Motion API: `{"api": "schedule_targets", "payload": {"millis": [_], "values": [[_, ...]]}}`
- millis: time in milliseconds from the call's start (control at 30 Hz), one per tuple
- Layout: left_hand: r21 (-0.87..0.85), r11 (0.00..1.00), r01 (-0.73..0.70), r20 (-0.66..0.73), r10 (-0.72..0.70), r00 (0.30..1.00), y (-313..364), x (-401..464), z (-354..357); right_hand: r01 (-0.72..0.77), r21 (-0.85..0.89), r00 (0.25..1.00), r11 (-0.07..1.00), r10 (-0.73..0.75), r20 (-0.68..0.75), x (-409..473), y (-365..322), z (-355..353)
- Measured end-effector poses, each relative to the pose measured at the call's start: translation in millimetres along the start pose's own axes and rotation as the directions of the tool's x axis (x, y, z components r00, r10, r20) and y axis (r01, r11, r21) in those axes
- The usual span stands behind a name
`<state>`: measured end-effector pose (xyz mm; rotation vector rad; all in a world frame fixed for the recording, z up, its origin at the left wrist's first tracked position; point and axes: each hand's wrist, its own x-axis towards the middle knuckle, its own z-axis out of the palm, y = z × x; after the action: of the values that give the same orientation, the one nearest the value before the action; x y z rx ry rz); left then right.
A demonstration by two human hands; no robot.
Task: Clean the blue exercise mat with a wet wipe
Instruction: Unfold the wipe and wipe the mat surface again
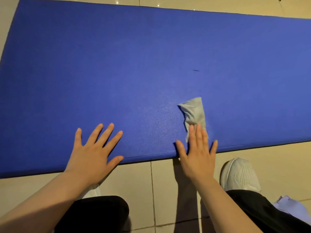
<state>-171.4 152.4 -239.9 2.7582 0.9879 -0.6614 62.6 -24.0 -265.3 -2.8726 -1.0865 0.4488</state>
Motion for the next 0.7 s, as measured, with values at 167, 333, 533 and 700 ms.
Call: {"api": "schedule_targets", "payload": {"millis": [167,333,533,700], "values": [[-0.015,0.999,0.028,0.043,-0.028,0.999,8.3,2.5,-4.6,-0.107,0.021,0.994,0.994,0.106,0.017,-10.4,3.1,-6.7],[-0.010,0.999,0.035,0.055,-0.034,0.998,12.9,4.5,-10.0,0.111,0.072,0.994,0.991,-0.109,-0.027,-43.7,-46.4,10.8],[-0.011,0.999,0.037,0.074,-0.036,0.997,13.1,4.6,-6.1,0.210,0.091,0.978,0.973,-0.208,-0.032,-46.6,-48.0,18.8],[-0.021,0.999,0.029,0.057,-0.027,0.998,10.9,3.8,-4.1,0.257,0.142,0.965,0.956,-0.247,-0.084,-36.1,-27.3,8.0]]}}
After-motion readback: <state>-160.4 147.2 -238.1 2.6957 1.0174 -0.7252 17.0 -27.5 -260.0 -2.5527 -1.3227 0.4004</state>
